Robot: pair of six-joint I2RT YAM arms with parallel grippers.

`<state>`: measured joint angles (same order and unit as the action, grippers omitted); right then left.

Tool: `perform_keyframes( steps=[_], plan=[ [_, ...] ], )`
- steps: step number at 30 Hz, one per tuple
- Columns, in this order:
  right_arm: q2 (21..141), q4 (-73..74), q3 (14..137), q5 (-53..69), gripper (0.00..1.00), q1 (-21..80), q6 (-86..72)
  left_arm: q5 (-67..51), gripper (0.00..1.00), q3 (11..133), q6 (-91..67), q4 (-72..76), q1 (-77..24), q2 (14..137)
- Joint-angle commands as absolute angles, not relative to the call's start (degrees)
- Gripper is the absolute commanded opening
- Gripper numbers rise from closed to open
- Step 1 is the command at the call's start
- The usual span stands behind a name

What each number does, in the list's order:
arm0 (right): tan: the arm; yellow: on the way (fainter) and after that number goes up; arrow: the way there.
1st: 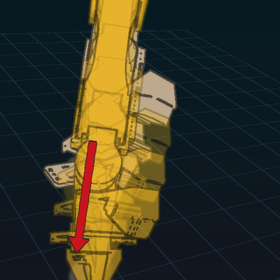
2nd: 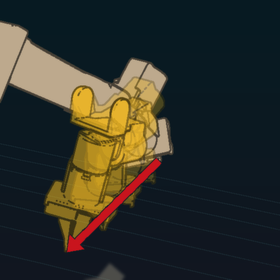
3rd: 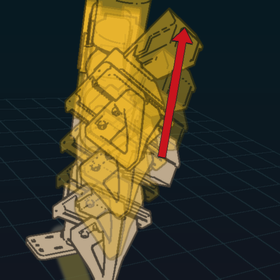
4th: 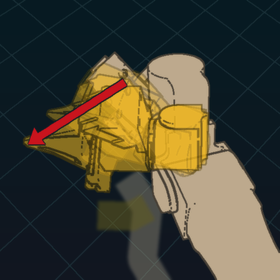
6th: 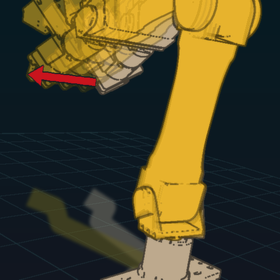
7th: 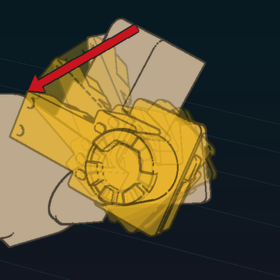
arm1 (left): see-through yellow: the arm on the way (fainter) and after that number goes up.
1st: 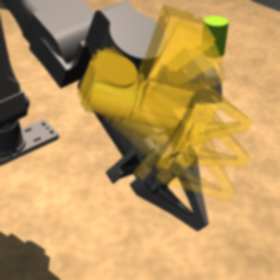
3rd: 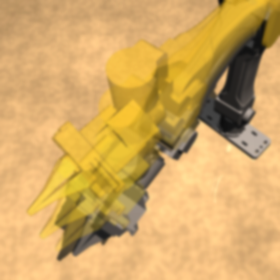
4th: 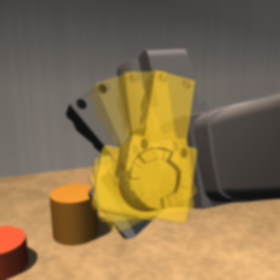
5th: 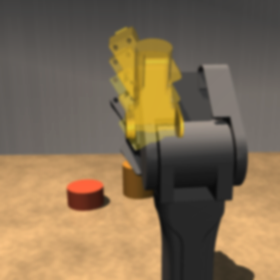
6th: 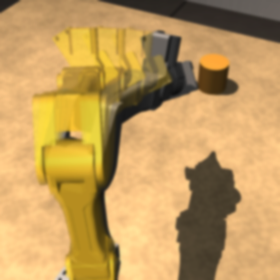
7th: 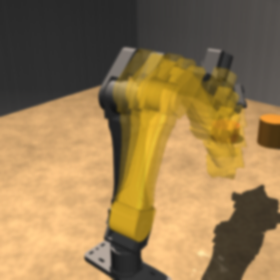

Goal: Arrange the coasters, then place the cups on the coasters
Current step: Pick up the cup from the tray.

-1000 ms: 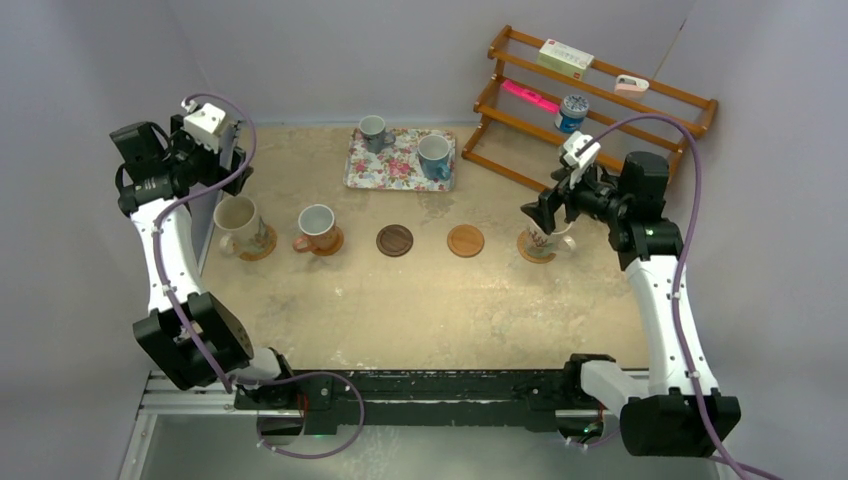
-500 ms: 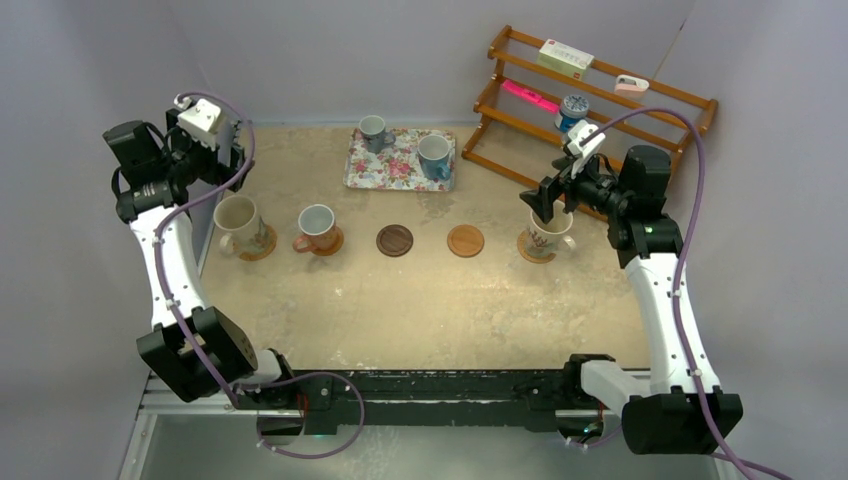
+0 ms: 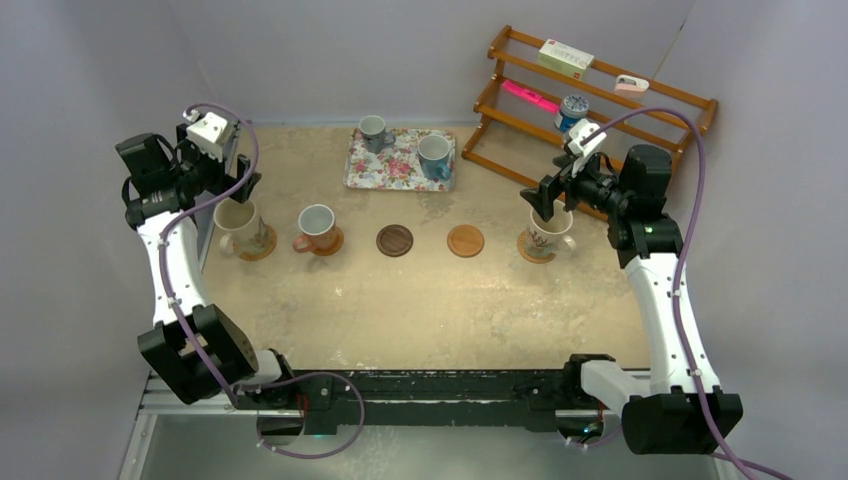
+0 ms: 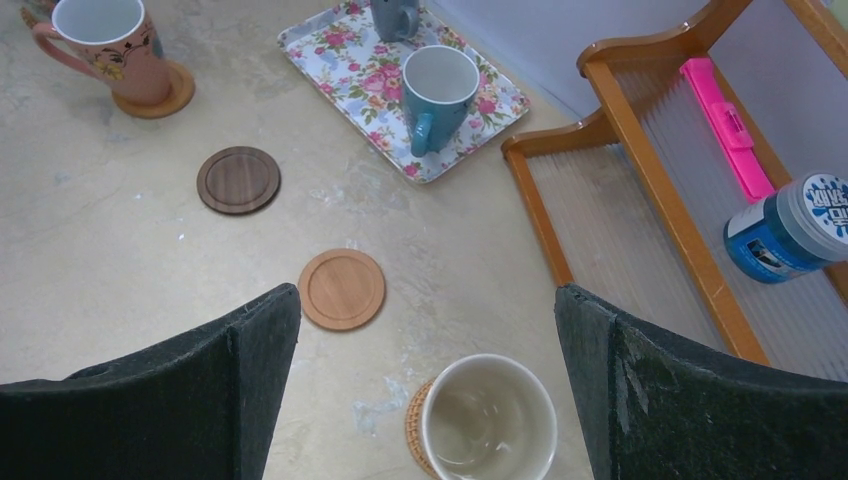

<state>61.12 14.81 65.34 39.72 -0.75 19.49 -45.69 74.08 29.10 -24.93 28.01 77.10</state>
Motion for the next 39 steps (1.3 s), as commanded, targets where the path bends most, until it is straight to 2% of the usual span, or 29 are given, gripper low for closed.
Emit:
perform_keyframes(
  steps=[1, 6, 15, 21, 27, 39],
  plan=[
    [60.81, 12.74, 65.30, 39.81, 0.99, -0.44, 19.22, -46.50, 0.98, 71.82, 29.74, -23.73, 28.21, 74.23],
    [61.25, 12.83, 65.55, 39.81, 0.99, 1.01, 19.38, -46.45, 0.98, 71.04, 30.58, -22.48, 28.21, 73.79],
    [61.13, 12.95, 65.52, 39.09, 0.99, 1.40, 19.42, -50.74, 0.98, 85.42, 23.39, -23.92, 28.21, 79.93],
    [60.97, 13.45, 65.29, 38.97, 0.99, 1.39, 20.47, -52.29, 0.99, 77.83, 23.22, -18.37, 28.21, 76.25],
    [62.56, 12.55, 65.49, 39.78, 0.99, 1.87, 20.08, -51.70, 0.99, 77.74, 24.75, -22.00, 28.21, 75.88],
    [64.78, 12.39, 65.76, 38.00, 0.99, 4.37, 20.72, -50.54, 1.00, 68.95, 30.04, -23.39, 28.21, 72.28]
  ],
)
